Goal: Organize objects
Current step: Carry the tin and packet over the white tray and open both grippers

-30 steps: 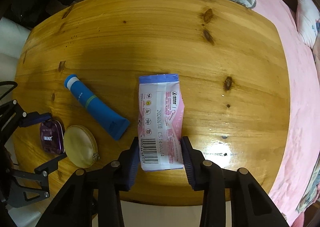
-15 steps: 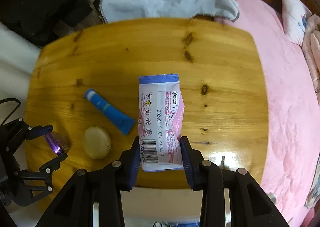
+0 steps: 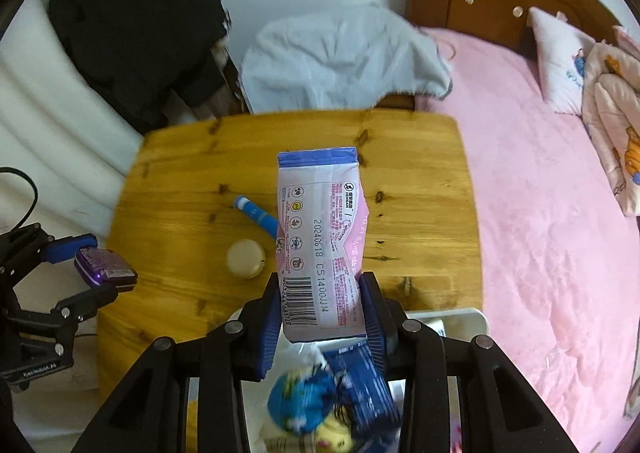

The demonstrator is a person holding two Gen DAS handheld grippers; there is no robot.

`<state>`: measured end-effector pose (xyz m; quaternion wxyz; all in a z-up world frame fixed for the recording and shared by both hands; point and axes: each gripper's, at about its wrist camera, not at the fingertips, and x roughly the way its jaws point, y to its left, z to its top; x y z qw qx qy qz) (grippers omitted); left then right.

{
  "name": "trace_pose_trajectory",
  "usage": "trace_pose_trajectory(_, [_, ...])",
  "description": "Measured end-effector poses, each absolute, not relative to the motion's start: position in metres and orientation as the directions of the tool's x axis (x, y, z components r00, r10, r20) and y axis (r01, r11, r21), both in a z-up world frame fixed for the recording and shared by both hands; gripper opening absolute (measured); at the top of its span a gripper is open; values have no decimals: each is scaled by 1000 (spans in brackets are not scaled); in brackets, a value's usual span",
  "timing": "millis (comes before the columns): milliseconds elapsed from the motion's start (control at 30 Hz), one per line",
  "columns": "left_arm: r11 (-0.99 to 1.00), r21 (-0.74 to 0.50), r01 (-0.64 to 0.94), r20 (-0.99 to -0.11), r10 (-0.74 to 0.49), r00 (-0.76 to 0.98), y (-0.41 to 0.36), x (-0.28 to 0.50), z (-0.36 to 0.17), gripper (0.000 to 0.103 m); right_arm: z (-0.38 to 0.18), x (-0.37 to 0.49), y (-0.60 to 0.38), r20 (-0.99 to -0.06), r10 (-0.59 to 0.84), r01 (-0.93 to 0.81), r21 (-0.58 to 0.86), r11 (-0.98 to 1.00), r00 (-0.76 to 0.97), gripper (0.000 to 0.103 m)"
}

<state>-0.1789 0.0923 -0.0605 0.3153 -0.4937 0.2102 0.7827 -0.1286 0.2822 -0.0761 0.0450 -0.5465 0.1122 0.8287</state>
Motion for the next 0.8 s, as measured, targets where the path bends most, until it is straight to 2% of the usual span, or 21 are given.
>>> trace_pose_trajectory(200, [-722, -42, -691, -867, 370, -334, 111, -144, -18, 55, -32, -72, 283, -871, -33, -198, 147, -969, -489, 38])
trace_pose_trajectory(400, [-707, -95, -701, -843, 431, -321, 134, -119, 2, 55, 0, -12, 287, -829, -18, -220, 169, -961, -559, 38])
trace_pose_trajectory(600, [-687, -104, -719, -833, 455, -314, 161, -97, 8, 55, 8, 30, 289, -815, -7, -251, 187, -950, -580, 38])
trace_pose_trajectory(800, [-672, -80, -736, -840, 443, -313, 197, -84, -7, 55, -11, 63, 288, -826, -1, -300, 207, -931, -564, 38])
